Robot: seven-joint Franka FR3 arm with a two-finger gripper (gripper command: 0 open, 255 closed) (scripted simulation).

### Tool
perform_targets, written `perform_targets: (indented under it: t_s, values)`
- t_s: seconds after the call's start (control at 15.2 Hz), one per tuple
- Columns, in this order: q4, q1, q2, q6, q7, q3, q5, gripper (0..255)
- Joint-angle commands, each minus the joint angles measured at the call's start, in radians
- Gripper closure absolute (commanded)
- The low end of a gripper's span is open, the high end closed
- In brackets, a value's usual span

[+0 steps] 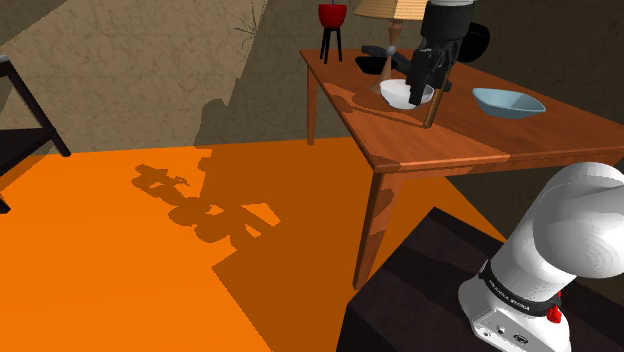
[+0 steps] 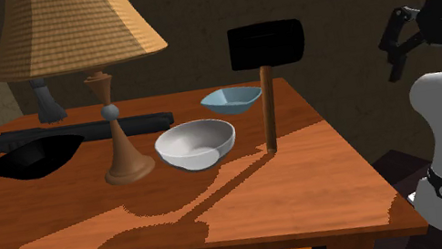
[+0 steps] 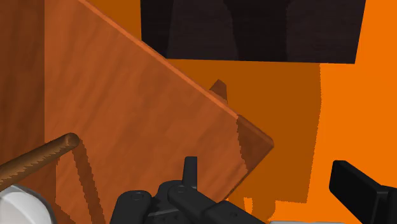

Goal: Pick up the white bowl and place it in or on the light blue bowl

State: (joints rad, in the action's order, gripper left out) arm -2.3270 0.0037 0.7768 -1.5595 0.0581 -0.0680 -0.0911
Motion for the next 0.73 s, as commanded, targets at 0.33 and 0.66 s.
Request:
perform_targets:
  t_s: [0.33, 0.66]
  values:
    - [0.02, -0.03, -0.101, -0.098, -0.1, 0.092, -0.057, 0]
    - [0.072, -0.055, -0.226, -0.191, -0.197, 0.18, -0.093, 0]
